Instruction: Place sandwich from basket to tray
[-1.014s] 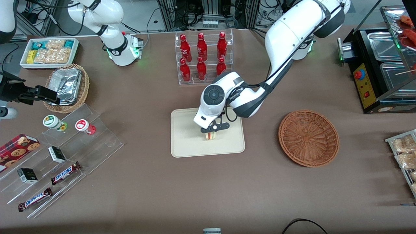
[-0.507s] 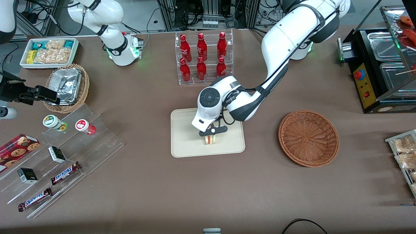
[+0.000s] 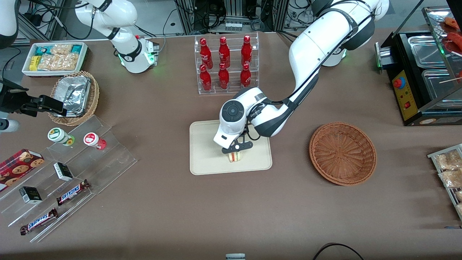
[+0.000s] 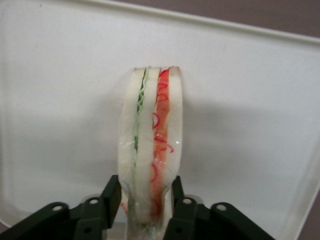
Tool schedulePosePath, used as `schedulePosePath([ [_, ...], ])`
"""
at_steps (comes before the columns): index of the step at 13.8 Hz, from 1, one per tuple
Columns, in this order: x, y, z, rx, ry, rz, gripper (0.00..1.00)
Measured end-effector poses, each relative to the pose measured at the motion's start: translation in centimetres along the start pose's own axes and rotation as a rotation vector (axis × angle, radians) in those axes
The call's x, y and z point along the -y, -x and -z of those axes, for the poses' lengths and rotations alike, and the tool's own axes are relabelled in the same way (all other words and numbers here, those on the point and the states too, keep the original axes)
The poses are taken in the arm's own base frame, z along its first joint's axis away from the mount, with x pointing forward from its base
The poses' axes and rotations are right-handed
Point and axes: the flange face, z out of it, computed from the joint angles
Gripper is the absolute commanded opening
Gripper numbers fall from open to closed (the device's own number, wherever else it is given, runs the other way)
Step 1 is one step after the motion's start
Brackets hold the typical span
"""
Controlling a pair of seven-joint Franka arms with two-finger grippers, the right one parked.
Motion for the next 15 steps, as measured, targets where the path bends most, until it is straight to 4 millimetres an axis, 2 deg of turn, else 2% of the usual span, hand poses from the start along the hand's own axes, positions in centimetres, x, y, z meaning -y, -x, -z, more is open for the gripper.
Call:
schedulePosePath([
  [2, -0.2, -0.9, 2.4, -0.019, 0.015, 0.011, 1.0],
  [5, -0.1, -1.0, 6.5, -0.052, 0.025, 0.011, 1.0],
  [7, 0.8, -1.2, 8.6, -0.055, -0.004, 0.0, 1.0],
  [9, 3.0, -2.8, 11.0, -0.034, -0.032, -0.031, 1.0],
  [11, 5.6, -5.2, 13.5, -0.005, -0.01, -0.023, 1.0],
  [13, 9.3, -8.2, 16.2, 0.018, 0.006, -0.019, 1.0],
  [15, 13.0, -10.2, 18.8, 0.04, -0.013, -0.047, 1.0],
])
